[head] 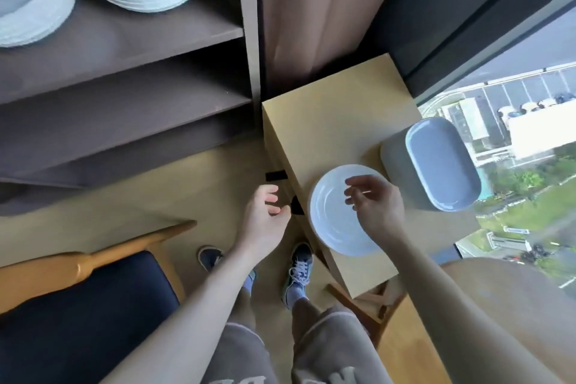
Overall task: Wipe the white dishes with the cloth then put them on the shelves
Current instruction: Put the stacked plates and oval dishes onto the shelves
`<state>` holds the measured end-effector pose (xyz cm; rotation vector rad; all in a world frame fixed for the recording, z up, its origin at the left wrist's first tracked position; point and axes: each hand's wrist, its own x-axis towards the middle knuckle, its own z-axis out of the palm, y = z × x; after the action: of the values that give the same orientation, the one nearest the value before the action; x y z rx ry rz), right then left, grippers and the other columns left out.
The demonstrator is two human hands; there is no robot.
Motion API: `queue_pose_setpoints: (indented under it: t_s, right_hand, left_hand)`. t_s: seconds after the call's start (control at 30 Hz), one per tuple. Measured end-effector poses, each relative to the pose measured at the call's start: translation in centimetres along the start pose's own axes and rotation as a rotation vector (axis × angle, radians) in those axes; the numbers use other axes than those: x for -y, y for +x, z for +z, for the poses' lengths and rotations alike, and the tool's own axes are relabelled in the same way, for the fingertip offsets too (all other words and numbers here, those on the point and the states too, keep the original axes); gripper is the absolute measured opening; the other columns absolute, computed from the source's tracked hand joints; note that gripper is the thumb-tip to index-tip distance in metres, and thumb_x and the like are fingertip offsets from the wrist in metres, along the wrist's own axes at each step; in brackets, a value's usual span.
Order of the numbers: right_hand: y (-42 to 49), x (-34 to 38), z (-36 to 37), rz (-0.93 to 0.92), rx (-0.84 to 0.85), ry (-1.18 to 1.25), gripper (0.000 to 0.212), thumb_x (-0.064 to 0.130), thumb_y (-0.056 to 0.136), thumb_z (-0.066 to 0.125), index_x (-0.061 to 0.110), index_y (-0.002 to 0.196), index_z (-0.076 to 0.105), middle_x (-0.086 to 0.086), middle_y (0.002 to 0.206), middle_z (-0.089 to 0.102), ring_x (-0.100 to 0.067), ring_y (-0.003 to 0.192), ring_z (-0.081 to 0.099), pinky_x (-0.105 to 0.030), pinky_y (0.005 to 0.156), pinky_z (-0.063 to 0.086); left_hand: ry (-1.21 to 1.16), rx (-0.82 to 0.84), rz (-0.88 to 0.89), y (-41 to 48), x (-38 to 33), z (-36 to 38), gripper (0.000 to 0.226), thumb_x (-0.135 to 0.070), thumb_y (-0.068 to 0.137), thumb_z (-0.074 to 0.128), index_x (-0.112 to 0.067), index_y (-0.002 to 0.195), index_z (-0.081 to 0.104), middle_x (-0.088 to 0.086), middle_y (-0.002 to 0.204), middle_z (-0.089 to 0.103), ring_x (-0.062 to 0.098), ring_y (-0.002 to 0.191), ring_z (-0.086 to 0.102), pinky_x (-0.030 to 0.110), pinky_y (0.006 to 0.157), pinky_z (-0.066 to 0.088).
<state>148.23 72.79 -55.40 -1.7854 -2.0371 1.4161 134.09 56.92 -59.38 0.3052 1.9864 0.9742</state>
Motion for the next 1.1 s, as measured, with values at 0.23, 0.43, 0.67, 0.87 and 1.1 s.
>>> queue_pose_setpoints:
  t_s: [0.23,0.43,0.67,0.87,1.1]
  right_hand:
    - [0.0,-5.9,1.0,0.066,-0.042,-0.155,0.033,0.016,0.095,0.062,0.017,0.128,0.061,0.0,0.129,0.056,-0.018,0.116,0.055,-0.039,0.102,0.048]
    - [1.9,-11.0,1.0,0.564,-0.263,-0.097,0.064,0.023,0.083,0.071,0.009,0.136,0.039,-0.014,0.133,0.046,-0.036,0.122,0.049,-0.055,0.103,0.046]
    - [2.6,-16.4,1.6,0.676,-0.091,0.476,0.05,0.022,0.09,0.075,0.02,0.134,0.052,-0.004,0.119,0.062,-0.028,0.105,0.063,-0.045,0.083,0.059]
    - [2.4,-17.7,1.7,0.615,-0.052,0.541,0.055,0.014,0.092,0.072,0.019,0.141,0.048,-0.006,0.127,0.058,-0.035,0.112,0.061,-0.056,0.09,0.058]
    - [1.9,-15.1,1.7,0.432,-0.006,0.47,0.054,0.016,0.089,0.076,0.023,0.138,0.054,-0.007,0.119,0.066,-0.037,0.107,0.063,-0.062,0.089,0.056]
  left_hand:
    - [0.085,-0.08,-0.038,4.1,-2.7,-1.1,0.049,-0.024,0.092,0.07,-0.024,0.138,0.054,-0.003,0.122,0.064,0.009,0.1,0.066,0.022,0.073,0.048]
    - [0.231,0.265,-0.162,4.7,-0.3,3.5,0.093,-0.033,0.095,0.071,-0.026,0.166,0.012,0.009,0.166,0.03,0.027,0.148,0.039,0.038,0.114,0.04]
    - [0.134,0.347,-0.297,6.4,1.0,9.3,0.086,-0.025,0.099,0.068,-0.011,0.165,0.013,0.011,0.167,0.028,0.029,0.151,0.034,0.044,0.123,0.033]
    - [0.107,0.296,-0.364,6.6,1.7,10.4,0.054,-0.006,0.095,0.06,-0.008,0.147,0.043,0.013,0.143,0.052,0.03,0.129,0.055,0.049,0.11,0.049]
    - [0.006,0.204,-0.378,4.7,1.6,6.9,0.049,-0.007,0.089,0.06,-0.02,0.136,0.052,0.003,0.124,0.065,0.023,0.113,0.064,0.031,0.085,0.056]
